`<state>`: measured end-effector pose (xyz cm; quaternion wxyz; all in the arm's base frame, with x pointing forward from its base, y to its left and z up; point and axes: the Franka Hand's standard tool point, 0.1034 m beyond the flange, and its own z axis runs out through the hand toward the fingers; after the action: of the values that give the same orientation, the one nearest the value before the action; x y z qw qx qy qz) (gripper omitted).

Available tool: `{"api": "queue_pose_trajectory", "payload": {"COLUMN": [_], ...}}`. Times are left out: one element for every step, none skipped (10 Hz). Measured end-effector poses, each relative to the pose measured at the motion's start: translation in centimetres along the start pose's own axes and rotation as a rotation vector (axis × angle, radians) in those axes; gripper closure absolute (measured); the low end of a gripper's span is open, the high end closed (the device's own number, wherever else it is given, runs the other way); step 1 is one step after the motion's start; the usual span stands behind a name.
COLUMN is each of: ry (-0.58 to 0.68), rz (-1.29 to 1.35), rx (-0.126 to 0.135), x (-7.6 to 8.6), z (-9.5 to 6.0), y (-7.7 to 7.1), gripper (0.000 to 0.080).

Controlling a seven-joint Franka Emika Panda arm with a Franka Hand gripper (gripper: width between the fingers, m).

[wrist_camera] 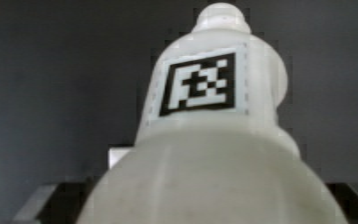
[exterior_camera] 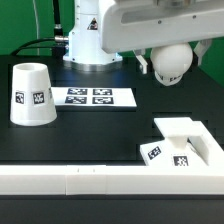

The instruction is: Assemble lamp

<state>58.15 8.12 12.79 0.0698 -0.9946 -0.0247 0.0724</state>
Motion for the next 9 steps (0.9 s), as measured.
{"api": "queue_pose_trajectory", "payload": {"ry": [0.065,0.113,0.203,0.298,0.346,0.429,0.483,0.451,0.452], "rz": [0.000,0.001,0.001,-0.035,-0.073,-0.097,-0.117,-0.129,-0.131], "rx": [-0.010,-0.016,-0.026,-0.057,-0.078,-0.093,-0.102,-0.104,-0.103], "x": [-0.2,0.0,0.7,1.0,1.2,2.1,2.4,2.4,2.7], "z": [0.3,0.3,0.2,0.3,-0.1,-1.1,-1.5,-1.7,-2.1], "y": [0.1,0.3,0.5,0.6,0.6,0.4,0.2,-0.2,-0.5], "gripper": [0.0226,0.0226,0.0226,0.0226,0.0226,0.0226,0.0226,0.0226,0.0226]}}
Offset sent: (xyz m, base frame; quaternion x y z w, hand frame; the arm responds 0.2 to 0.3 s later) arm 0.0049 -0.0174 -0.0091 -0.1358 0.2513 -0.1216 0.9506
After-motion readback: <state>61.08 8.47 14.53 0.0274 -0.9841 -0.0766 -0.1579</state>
